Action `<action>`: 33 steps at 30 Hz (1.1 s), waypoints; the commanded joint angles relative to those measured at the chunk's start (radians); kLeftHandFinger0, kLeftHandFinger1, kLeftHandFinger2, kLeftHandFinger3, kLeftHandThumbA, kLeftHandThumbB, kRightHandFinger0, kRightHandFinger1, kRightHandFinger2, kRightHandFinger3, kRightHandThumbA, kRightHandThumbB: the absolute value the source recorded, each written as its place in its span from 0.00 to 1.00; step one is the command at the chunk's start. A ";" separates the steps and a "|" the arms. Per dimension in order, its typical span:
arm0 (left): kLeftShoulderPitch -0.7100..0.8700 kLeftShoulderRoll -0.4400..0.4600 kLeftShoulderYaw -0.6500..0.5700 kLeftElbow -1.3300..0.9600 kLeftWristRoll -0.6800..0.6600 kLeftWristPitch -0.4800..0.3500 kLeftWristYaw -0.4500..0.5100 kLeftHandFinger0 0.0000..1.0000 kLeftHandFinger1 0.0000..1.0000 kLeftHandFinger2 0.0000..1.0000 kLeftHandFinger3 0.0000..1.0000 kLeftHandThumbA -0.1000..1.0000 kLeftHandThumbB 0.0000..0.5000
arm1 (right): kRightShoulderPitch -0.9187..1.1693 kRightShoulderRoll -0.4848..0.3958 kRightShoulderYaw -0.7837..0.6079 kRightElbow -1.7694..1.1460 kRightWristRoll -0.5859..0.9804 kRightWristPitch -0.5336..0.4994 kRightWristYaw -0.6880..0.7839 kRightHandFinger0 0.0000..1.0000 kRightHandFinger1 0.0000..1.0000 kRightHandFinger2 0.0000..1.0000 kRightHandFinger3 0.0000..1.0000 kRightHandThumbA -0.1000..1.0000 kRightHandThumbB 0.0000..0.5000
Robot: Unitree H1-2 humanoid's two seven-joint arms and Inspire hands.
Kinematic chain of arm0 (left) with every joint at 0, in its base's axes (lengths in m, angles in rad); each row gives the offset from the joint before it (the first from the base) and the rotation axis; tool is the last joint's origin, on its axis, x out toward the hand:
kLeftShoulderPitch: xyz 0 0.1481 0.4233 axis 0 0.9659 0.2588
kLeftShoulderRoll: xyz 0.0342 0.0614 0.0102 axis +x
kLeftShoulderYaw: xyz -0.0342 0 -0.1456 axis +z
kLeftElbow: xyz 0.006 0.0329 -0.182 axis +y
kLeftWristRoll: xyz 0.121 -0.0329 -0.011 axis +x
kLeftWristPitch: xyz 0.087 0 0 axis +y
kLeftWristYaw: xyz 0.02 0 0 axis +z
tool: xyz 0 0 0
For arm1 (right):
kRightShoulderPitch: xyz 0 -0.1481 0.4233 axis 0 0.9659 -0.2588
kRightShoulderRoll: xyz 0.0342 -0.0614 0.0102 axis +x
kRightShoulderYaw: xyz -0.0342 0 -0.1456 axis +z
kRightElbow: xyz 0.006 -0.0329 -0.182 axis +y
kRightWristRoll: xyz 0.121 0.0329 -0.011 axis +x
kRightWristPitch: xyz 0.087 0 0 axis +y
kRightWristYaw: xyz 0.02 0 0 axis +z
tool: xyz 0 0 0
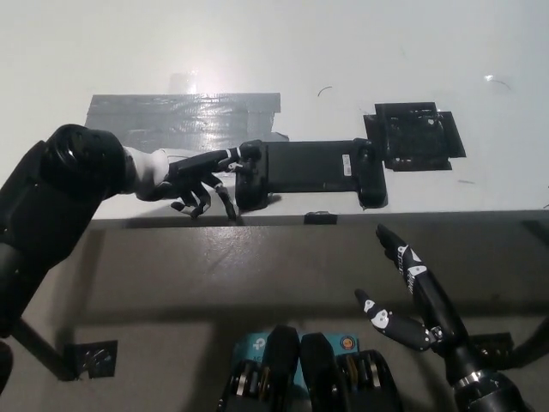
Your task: A controller is being placed at the center of the desk near the left hand and the robot uses its left hand's index finger to press a button at the left area of the controller
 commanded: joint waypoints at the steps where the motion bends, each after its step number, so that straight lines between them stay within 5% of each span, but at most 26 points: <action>1: 0.057 0.014 -0.011 -0.040 0.010 0.032 -0.043 0.00 0.12 0.44 1.00 1.00 0.98 | -0.024 0.006 -0.006 -0.019 0.009 -0.016 0.004 1.00 1.00 1.00 1.00 0.64 0.51; 3: 0.054 0.022 0.056 -0.123 -0.050 0.032 -0.047 0.00 0.10 0.43 1.00 1.00 0.95 | -0.026 0.003 -0.008 -0.021 0.009 -0.013 0.006 1.00 1.00 1.00 1.00 0.63 0.50; 6: 0.071 0.022 0.146 -0.236 -0.122 0.032 -0.022 0.00 0.02 0.28 1.00 1.00 0.92 | -0.028 0.001 -0.008 -0.023 0.011 -0.010 0.010 1.00 1.00 1.00 1.00 0.63 0.48; 8: 0.105 0.009 0.229 -0.317 -0.282 0.032 0.025 0.00 0.00 0.21 1.00 1.00 0.86 | -0.028 0.001 -0.008 -0.023 0.010 -0.010 0.010 1.00 1.00 1.00 1.00 0.62 0.48; 9: 0.116 0.008 0.240 -0.333 -0.313 0.032 0.037 0.00 0.00 0.14 1.00 1.00 0.97 | -0.027 0.001 -0.007 -0.022 0.010 -0.011 0.010 1.00 1.00 1.00 1.00 0.62 0.48; 10: 0.173 -0.021 0.297 -0.413 -0.433 0.032 0.094 0.00 0.00 0.10 1.00 1.00 0.78 | -0.030 0.004 -0.005 -0.017 0.007 -0.014 0.009 1.00 1.00 1.00 1.00 0.62 0.49; 12: 0.271 -0.079 0.371 -0.540 -0.441 0.032 0.165 0.11 0.00 0.09 1.00 1.00 0.76 | -0.026 0.003 -0.003 -0.022 0.007 -0.005 0.012 1.00 1.00 1.00 1.00 0.62 0.51; 14: 0.403 -0.160 0.433 -0.683 -0.378 0.032 0.252 0.09 0.03 0.11 1.00 1.00 0.67 | -0.025 0.002 -0.002 -0.028 0.008 0.003 0.014 1.00 1.00 1.00 1.00 0.61 0.50; 15: 0.443 -0.192 0.454 -0.715 -0.337 0.032 0.272 0.20 0.05 0.09 1.00 1.00 0.65 | -0.025 0.002 -0.002 -0.030 0.009 0.005 0.015 1.00 1.00 1.00 1.00 0.61 0.50; 16: 0.509 -0.242 0.481 -0.751 -0.291 0.015 0.314 0.62 0.22 0.18 1.00 1.00 0.60 | -0.025 0.001 -0.003 -0.026 0.010 -0.003 0.015 1.00 1.00 1.00 1.00 0.61 0.51; 18: 0.614 -0.311 0.510 -0.775 -0.229 -0.058 0.386 0.82 0.43 0.39 1.00 1.00 0.59 | -0.025 0.000 -0.006 -0.023 0.012 -0.007 0.013 1.00 1.00 1.00 1.00 0.61 0.51; 20: 0.681 -0.350 0.520 -0.758 -0.177 -0.151 0.417 0.87 0.67 0.67 1.00 1.00 0.55 | -0.023 -0.002 -0.009 -0.021 0.011 -0.011 0.011 1.00 1.00 1.00 1.00 0.61 0.51; 21: 0.735 -0.369 0.522 -0.742 -0.152 -0.205 0.432 1.00 1.00 1.00 1.00 1.00 0.52 | -0.021 -0.001 -0.009 -0.018 0.013 -0.015 0.011 1.00 1.00 1.00 1.00 0.61 0.51; 23: 0.798 -0.384 0.521 -0.713 -0.099 -0.294 0.458 1.00 1.00 1.00 1.00 1.00 0.52 | -0.016 0.001 -0.008 -0.019 0.020 -0.012 0.015 1.00 1.00 1.00 1.00 0.60 0.51; 27: 0.877 -0.400 0.524 -0.594 -0.005 -0.501 0.531 1.00 1.00 1.00 1.00 1.00 0.37 | -0.016 0.001 -0.007 -0.019 0.015 -0.010 0.013 1.00 1.00 1.00 1.00 0.62 0.50; 33: 0.875 -0.412 0.538 -0.492 0.063 -0.663 0.635 1.00 1.00 1.00 1.00 1.00 0.48 | -0.010 0.014 -0.005 -0.016 0.020 -0.019 0.009 1.00 1.00 1.00 1.00 0.65 0.46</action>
